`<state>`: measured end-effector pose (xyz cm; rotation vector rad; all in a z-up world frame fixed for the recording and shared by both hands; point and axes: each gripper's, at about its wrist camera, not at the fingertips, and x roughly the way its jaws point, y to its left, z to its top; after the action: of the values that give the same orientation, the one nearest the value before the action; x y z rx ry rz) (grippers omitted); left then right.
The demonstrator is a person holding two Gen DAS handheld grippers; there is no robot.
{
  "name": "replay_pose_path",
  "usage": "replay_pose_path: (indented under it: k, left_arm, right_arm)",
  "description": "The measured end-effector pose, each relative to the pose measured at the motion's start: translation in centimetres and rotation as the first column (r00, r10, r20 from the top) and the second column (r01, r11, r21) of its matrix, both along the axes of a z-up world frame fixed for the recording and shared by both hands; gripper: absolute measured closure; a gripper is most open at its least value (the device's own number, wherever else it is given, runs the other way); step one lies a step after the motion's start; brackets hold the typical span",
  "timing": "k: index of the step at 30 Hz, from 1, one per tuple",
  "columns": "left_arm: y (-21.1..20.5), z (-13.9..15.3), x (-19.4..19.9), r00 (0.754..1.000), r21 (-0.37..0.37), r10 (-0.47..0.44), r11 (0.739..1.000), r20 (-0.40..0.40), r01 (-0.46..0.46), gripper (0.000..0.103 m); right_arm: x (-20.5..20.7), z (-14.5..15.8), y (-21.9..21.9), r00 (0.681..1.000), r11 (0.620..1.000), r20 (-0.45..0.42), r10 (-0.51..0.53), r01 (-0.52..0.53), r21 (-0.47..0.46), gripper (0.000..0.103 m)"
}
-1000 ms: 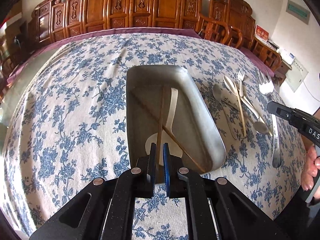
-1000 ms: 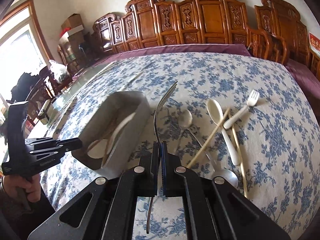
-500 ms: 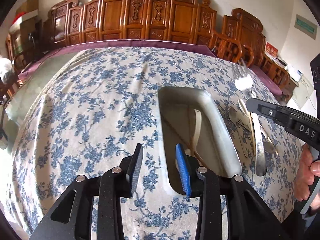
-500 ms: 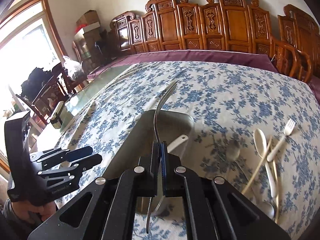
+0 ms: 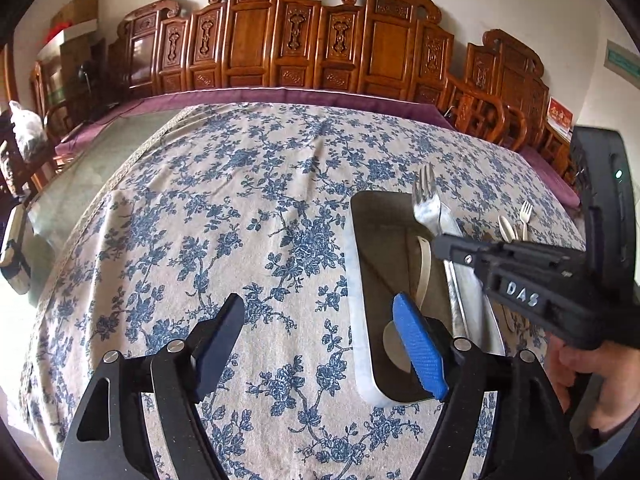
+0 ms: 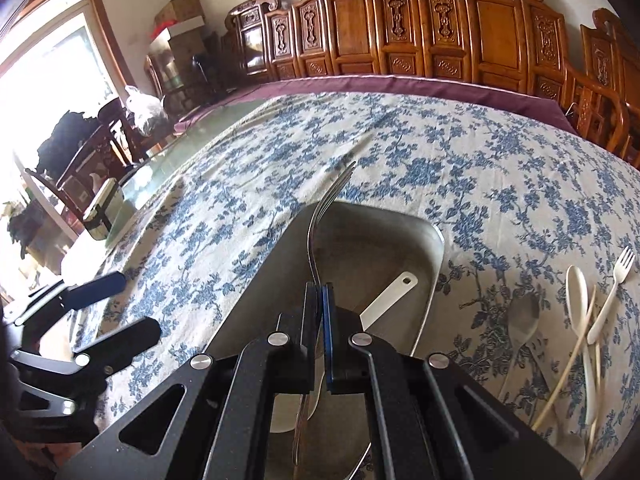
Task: Organize utensils
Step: 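Drop the chopstick in the tray with left tool while right tool carries the fork, then lower the metal fork into the grey tray and open the right tool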
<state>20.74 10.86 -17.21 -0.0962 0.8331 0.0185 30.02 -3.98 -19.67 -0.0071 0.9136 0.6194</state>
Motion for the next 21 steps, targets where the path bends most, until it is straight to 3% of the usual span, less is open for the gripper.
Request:
replay_pose_path:
  k: [10,18,21]
  left_arm:
    - [-0.2,0.0,-0.1,1.0,0.002,-0.004,1.0,0.0,0.004,0.028]
    - [-1.4,0.2,-0.6,1.0,0.014,-0.031,0.999,0.002,0.031,0.028]
    - [-2.4,0.7,-1.0,0.998,0.003,-0.058,0.998,0.006,0.058,0.028]
  right_arm:
    - [-0.3,-2.8,0.8,0.998,0.999,-0.046,0.031,-0.032,-0.026,0.096]
    - [-2.5,0.8,-3.6,0.998,0.998,0.028,0.053,-0.054,0.015,0.096]
    - [-3.6,2.2,-7.7,0.997,1.0,0.07,0.021,-0.022,0.009,0.083]
